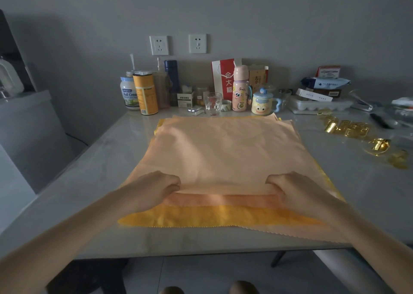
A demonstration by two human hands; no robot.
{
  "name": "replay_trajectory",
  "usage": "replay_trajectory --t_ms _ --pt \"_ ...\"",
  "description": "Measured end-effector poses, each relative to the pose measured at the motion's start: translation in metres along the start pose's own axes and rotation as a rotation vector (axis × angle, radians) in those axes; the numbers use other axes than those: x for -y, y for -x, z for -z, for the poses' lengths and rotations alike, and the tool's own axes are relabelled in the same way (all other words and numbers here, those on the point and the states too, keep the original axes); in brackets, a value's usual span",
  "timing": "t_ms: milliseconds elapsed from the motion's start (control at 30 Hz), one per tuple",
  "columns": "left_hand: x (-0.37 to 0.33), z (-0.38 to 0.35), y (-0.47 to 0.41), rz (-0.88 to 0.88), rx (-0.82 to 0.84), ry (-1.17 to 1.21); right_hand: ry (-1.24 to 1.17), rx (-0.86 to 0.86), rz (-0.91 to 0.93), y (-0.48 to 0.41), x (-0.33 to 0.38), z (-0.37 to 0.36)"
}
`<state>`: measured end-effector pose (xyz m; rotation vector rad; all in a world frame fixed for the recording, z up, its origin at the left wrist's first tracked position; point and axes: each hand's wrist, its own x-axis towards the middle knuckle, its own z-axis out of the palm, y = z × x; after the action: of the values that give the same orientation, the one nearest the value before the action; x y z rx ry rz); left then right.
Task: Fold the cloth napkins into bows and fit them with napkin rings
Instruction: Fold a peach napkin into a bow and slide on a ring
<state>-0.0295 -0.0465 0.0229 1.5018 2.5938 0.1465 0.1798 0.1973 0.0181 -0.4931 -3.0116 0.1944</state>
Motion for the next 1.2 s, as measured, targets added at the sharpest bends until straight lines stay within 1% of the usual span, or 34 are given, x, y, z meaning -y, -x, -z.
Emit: replay_trajectory --t_ms 33,100,167,200,233,267,333,367,400,500,533,600,667,733,800,833,867,900,933,967,1000,1033,1067,1100,1133,1200 --pt "0.005 0.003 0.002 0.022 0.029 0.007 0.013 0.025 0.0 0.0 -0.003 0.001" --pt "0.011 0.009 0.007 0.105 0.094 -0.036 -0.065 0.104 0.034 0.002 0.006 0.006" --pt "0.004 0.016 0.016 0.187 0.158 -0.237 -0.16 0.208 0.108 0.004 0.028 0.016" --pt "-0.002 0.015 0.021 0.193 0.181 -0.335 -0.169 0.268 0.14 0.003 0.042 0.022" --pt "-0.011 0.01 0.025 0.146 0.205 -0.373 -0.171 0.326 0.17 0.002 0.056 0.026" --pt "-0.025 0.005 0.029 0.074 0.229 -0.317 -0.184 0.369 0.205 -0.001 0.069 0.028" --pt "-0.055 0.0 0.033 -0.079 0.198 -0.054 -0.25 0.406 0.286 -0.007 0.088 0.03" --pt "-0.063 -0.001 0.031 -0.129 0.18 0.038 -0.302 0.418 0.305 -0.011 0.094 0.03" --pt "-0.069 0.001 0.031 -0.136 0.179 0.131 -0.334 0.423 0.312 -0.014 0.096 0.031" --pt "-0.063 0.005 0.031 -0.117 0.27 0.31 -0.292 0.474 0.301 -0.021 0.082 0.036" --pt "-0.057 0.008 0.032 -0.122 0.303 0.367 -0.275 0.532 0.283 -0.022 0.073 0.038" --pt "-0.042 0.012 0.036 -0.102 0.405 0.461 -0.329 0.674 0.22 -0.019 0.056 0.039" --pt "-0.032 0.019 0.038 -0.023 0.559 0.514 -0.403 0.775 0.187 -0.017 0.043 0.039" --pt "-0.024 0.027 0.036 0.077 0.71 0.548 -0.473 0.844 0.2 -0.02 0.038 0.044" --pt "-0.015 0.039 0.031 0.156 0.797 0.577 -0.547 0.864 0.219 -0.034 0.039 0.049" --pt "-0.007 0.043 0.024 0.181 0.791 0.568 -0.559 0.815 0.216 -0.046 0.041 0.05" --pt "0.0 0.048 0.015 0.211 0.729 0.531 -0.569 0.696 0.192 -0.062 0.044 0.048" --pt "0.01 0.051 0.001 0.253 0.621 0.465 -0.586 0.506 0.152 -0.083 0.046 0.045" --pt "0.021 0.049 -0.015 0.3 0.478 0.375 -0.612 0.265 0.097 -0.102 0.049 0.04" --pt "0.029 0.046 -0.032 0.345 0.299 0.272 -0.619 0.01 0.037 -0.12 0.051 0.035" --pt "0.036 0.041 -0.048 0.391 0.099 0.182 -0.594 -0.198 -0.017 -0.136 0.053 0.03" --pt "0.042 0.034 -0.06 0.432 -0.088 0.132 -0.547 -0.313 -0.071 -0.146 0.053 0.024" --pt "0.045 0.026 -0.068 0.467 -0.238 0.111 -0.48 -0.337 -0.112 -0.152 0.05 0.015" --pt "0.049 0.017 -0.071 0.502 -0.319 0.099 -0.406 -0.299 -0.141 -0.153 0.045 0.004" --pt "0.055 0.008 -0.072 0.531 -0.321 0.091 -0.338 -0.229 -0.171 -0.151 0.039 -0.006" --pt "0.068 -0.009 -0.074 0.577 -0.229 0.096 -0.212 -0.104 -0.223 -0.141 0.022 -0.024"
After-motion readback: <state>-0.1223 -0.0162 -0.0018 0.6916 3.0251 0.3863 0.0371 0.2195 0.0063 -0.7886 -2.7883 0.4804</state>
